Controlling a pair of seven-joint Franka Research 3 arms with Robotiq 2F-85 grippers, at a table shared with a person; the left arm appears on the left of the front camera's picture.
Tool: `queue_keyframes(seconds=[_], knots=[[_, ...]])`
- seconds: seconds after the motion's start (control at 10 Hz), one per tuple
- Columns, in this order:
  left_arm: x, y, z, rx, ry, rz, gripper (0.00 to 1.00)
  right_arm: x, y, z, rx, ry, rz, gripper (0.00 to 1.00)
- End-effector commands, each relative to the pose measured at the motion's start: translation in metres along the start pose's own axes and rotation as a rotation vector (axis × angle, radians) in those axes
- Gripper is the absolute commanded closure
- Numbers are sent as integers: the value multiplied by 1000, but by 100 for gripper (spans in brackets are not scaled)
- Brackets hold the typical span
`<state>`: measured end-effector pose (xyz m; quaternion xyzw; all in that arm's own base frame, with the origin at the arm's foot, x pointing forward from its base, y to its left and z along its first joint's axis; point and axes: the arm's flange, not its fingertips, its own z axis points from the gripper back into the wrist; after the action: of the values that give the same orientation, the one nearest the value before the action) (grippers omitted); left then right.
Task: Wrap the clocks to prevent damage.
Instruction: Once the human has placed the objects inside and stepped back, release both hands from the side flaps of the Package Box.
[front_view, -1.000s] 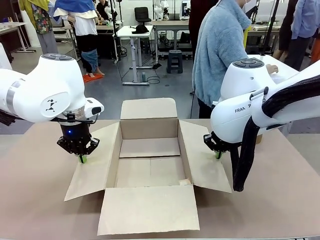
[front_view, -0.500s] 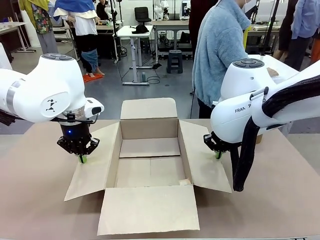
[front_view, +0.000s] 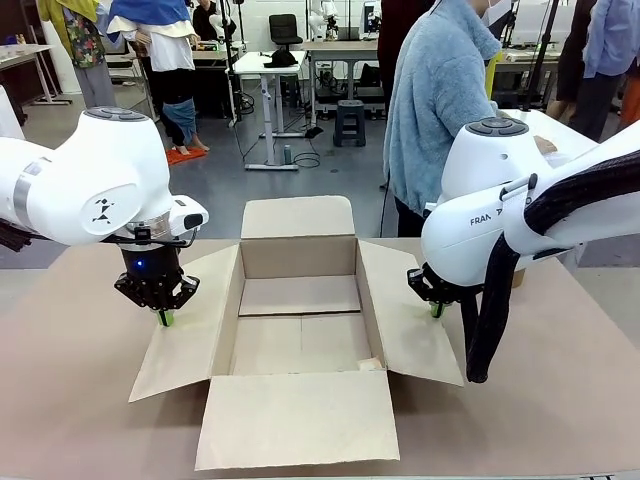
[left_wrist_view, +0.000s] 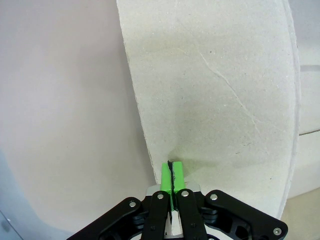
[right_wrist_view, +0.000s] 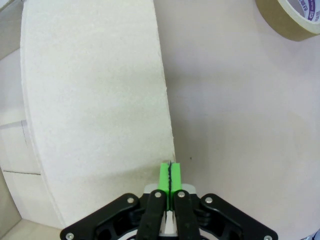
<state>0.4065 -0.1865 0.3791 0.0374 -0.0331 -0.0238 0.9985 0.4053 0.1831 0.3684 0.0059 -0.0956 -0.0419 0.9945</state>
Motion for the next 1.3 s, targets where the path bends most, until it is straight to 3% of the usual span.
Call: queue_keyframes(seconds=[0.0,1.2], knots=[[-1,0,-1,1,2,0,100,0,0,0,-6,-3,-6,99],[-1,0,-1,1,2,0,100,0,0,0,-6,-3,-6,99]])
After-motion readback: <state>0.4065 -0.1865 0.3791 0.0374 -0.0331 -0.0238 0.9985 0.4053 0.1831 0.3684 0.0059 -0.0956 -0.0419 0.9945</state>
